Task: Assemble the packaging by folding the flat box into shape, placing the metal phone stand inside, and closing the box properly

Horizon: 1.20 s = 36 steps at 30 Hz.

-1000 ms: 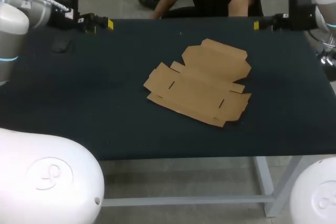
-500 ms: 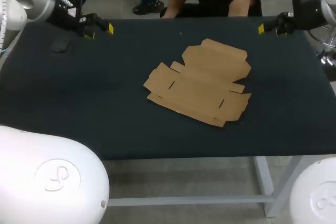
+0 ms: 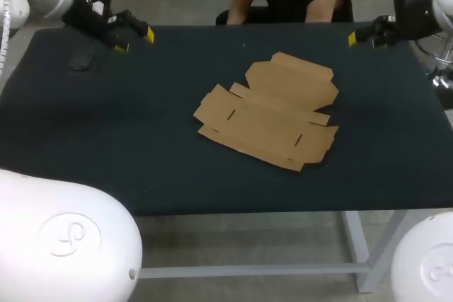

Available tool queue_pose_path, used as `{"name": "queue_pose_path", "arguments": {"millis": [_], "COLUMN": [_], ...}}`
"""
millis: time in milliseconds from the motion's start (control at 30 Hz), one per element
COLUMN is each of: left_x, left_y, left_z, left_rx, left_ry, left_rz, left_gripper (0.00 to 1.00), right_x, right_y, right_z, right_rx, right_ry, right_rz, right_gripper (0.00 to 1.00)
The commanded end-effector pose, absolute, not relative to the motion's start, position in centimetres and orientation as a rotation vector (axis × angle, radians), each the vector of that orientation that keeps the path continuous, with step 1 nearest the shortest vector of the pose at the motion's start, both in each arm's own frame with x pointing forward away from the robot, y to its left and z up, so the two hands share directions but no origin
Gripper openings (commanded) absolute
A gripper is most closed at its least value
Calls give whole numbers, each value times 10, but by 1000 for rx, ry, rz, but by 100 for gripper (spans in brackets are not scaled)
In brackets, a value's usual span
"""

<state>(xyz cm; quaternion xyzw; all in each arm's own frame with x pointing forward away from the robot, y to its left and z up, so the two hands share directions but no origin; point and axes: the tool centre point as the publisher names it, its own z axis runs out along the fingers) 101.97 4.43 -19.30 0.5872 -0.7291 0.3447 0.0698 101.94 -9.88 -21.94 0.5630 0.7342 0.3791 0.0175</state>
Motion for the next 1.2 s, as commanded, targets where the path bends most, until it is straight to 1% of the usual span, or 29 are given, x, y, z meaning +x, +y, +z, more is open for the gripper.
{"name": "queue_pose_path", "arguments": {"millis": [33,100,400,967,1200], "left_x": [1026,1023,1013,1001,999], "left_y": [44,45,47,45,46], "left_z": [-202,-206,-216,-224,-228], "left_rx": [1751,1779,1802,1805,1814], "left_ry": [-2178,-2158,-2121,-2118,-2104], "left_rz": [920,914,892,878,881], "left_gripper": [100,100,100,100,100], "right_x": [1016,1010,986,947,935], "right_y": [-90,-87,-85,-84,-82], "right_z": [-223,-225,-232,-257,-259], "right_rx": [1884,1977,2184,2477,2523], "right_ry": [2275,2271,2187,2008,1976], "right_rz": [1062,975,972,993,1008], "right_gripper": [100,100,100,100,100]}}
